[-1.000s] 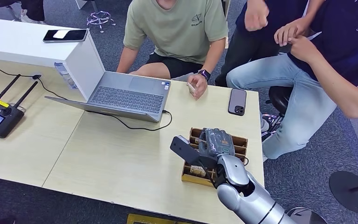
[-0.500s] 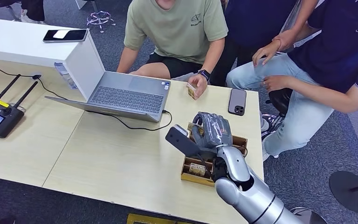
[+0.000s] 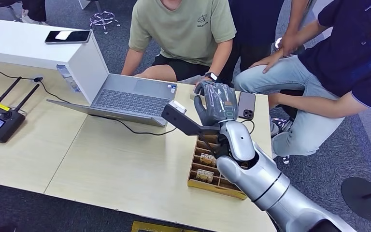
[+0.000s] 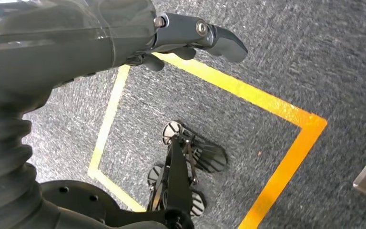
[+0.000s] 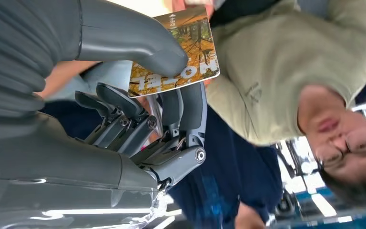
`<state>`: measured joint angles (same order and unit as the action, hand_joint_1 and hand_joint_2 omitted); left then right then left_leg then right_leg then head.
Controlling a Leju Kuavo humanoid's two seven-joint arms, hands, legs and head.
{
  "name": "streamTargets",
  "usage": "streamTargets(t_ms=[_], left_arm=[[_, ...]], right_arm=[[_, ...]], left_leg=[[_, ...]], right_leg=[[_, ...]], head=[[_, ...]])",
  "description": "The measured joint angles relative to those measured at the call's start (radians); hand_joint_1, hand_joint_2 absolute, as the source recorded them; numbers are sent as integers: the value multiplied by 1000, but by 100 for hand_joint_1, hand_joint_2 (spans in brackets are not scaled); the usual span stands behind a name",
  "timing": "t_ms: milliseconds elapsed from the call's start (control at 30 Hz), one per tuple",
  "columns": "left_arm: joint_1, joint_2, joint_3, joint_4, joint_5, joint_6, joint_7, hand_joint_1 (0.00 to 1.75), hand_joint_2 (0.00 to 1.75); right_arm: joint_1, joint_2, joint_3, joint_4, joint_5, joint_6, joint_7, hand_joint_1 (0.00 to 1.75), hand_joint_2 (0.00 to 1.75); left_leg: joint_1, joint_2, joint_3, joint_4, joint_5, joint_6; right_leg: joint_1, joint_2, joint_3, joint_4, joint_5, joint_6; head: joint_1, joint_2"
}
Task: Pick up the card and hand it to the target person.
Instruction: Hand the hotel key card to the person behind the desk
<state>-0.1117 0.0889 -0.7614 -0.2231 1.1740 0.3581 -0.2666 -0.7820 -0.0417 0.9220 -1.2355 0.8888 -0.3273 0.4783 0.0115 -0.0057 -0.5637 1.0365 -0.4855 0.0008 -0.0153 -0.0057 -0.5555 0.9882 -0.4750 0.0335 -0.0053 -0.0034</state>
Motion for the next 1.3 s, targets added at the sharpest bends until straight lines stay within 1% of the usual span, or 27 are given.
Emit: streamTargets(t_ms=[167, 433, 733, 1100, 1233, 1267, 1300], left_arm=[[-12, -4, -12, 0, -7, 0, 6, 0, 175], [-14, -6, -21, 0, -7, 0, 6, 0, 175], [-13, -8, -34, 0, -7, 3, 7, 0, 175], [-13, -9, -35, 0, -7, 3, 6, 0, 175], [-12, -9, -35, 0, -8, 4, 5, 0, 175], [-12, -9, -35, 0, -10, 5, 4, 0, 175], [-12, -9, -35, 0, -13, 7, 3, 0, 131]], right_arm=[[-27, 24, 10, 116, 16, -46, -28, 175, 175], [-45, 47, 26, 216, 17, -54, -32, 175, 175], [-46, 67, 30, 284, 30, -81, -43, 175, 175], [-46, 74, 42, 311, 33, -78, -38, 175, 175], [-45, 74, 42, 312, 34, -72, -38, 0, 175], [-45, 74, 42, 312, 34, -70, -38, 0, 175], [-45, 74, 42, 312, 34, -69, -37, 0, 175]], left_leg=[[0, 0, 0, 0, 0, 0], [0, 0, 0, 0, 0, 0], [0, 0, 0, 0, 0, 0], [0, 0, 0, 0, 0, 0], [0, 0, 0, 0, 0, 0], [0, 0, 0, 0, 0, 0], [0, 0, 0, 0, 0, 0]], right_leg=[[0, 0, 0, 0, 0, 0], [0, 0, 0, 0, 0, 0], [0, 0, 0, 0, 0, 0], [0, 1, 0, 0, 0, 0], [0, 1, 0, 0, 0, 0], [0, 1, 0, 0, 0, 0], [0, 1, 0, 0, 0, 0]], head=[[0, 0], [0, 0], [0, 0], [0, 0], [0, 0], [0, 0], [0, 0]])
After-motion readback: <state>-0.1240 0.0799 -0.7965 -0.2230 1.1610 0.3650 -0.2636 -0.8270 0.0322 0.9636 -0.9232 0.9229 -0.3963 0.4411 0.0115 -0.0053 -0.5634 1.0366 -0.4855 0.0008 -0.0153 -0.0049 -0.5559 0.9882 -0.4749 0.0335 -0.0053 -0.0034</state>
